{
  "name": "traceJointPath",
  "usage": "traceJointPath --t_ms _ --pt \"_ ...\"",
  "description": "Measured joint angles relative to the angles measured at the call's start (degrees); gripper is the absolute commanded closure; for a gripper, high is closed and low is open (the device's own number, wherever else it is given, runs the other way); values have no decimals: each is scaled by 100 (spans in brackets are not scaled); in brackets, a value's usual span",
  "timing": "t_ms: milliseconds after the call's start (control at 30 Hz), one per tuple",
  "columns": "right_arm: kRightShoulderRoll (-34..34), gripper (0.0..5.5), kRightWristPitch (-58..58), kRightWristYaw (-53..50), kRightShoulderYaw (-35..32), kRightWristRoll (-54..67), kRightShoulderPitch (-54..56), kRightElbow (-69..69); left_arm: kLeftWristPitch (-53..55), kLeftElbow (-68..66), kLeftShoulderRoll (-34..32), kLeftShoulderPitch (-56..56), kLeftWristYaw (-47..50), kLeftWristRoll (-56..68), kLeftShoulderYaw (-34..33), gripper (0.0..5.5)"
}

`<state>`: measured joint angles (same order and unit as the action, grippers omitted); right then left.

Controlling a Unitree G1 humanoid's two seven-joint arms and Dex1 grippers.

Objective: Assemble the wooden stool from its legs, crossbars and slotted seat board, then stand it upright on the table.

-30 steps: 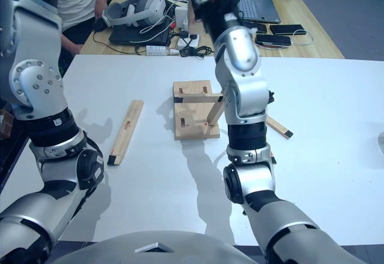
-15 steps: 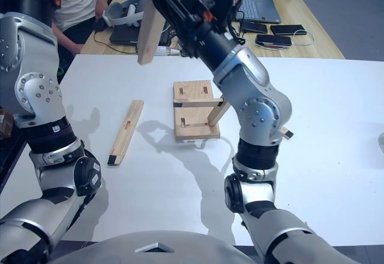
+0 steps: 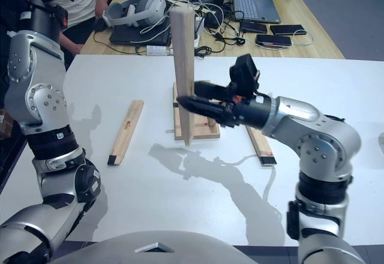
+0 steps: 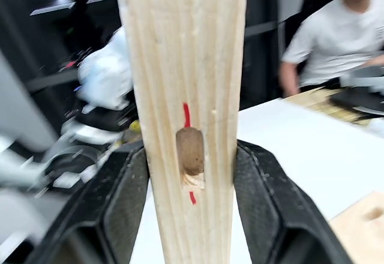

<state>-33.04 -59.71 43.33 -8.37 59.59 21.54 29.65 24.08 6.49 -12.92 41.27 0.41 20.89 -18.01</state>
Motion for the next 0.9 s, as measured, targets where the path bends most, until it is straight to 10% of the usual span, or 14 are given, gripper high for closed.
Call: traceJointPath --t_ms 333,900 --pt "490 345 1816 -2954 -2472 1867 1749 -2581 -24 -8 78 -272 65 -15 24 69" --pt "-198 345 535 -2951 38 -1857 527 -3412 86 -160 118 -1125 34 -538 518 69"
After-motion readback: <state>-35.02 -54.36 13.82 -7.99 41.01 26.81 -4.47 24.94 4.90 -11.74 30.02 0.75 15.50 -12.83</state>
